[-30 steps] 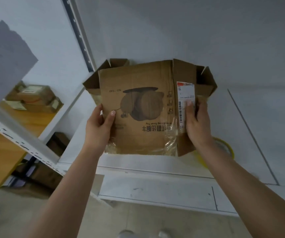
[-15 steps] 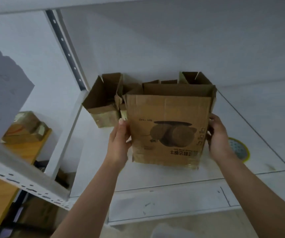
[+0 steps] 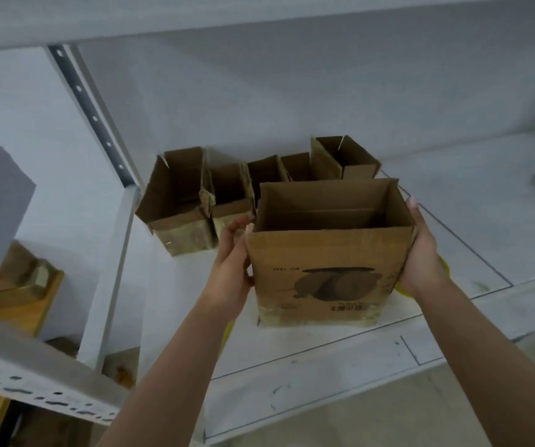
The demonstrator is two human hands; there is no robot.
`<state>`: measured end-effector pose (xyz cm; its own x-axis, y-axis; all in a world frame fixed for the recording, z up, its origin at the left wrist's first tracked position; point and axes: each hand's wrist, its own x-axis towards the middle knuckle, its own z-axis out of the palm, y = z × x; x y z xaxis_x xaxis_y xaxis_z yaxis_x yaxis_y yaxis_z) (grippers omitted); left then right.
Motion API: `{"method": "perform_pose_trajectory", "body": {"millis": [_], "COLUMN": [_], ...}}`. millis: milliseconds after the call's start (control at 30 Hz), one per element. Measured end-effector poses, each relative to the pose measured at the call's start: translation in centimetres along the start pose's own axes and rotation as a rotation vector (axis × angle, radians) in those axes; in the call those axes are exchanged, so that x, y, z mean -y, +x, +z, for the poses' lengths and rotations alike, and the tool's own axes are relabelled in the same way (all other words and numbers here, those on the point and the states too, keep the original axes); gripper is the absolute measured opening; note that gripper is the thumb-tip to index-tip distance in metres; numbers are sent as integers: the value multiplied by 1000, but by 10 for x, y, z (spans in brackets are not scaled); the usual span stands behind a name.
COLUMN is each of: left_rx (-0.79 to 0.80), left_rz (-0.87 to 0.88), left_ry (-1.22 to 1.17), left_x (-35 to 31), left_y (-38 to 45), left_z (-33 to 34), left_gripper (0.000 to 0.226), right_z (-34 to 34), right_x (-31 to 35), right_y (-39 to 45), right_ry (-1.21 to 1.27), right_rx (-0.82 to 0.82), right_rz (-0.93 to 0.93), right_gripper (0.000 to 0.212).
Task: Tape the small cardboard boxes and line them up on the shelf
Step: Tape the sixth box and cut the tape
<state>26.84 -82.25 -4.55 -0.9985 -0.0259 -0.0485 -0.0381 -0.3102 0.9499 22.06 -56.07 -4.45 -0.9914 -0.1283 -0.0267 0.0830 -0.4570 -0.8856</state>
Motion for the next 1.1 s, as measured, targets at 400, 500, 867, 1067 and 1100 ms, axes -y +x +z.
{"method": "perform_pose_trajectory", "body": {"millis": [400, 500, 867, 1067, 1100], "left_rx": [-68, -189, -164, -296, -311], "left_rz": [41, 7, 65, 49, 82], "left_ry": [97, 180, 133, 75, 168], "left_x": [9, 11, 10, 3, 0], "left_y": [12, 6, -9, -9, -10], "left_z": [20, 28, 37, 46, 48], "left_gripper": [29, 42, 67, 35, 37], "right_z": [-15, -11, -6, -10, -12], "right_x": [-2, -5, -9, -2, -1], "right_y": [4, 1, -3, -11, -10], "right_ry": [-239, -194, -171, -209, -243], "right_rx": [17, 3, -100, 3, 0], "right_rz": [-212, -305, -249, -212, -206], "right_gripper": [34, 21, 48, 44, 29]}}
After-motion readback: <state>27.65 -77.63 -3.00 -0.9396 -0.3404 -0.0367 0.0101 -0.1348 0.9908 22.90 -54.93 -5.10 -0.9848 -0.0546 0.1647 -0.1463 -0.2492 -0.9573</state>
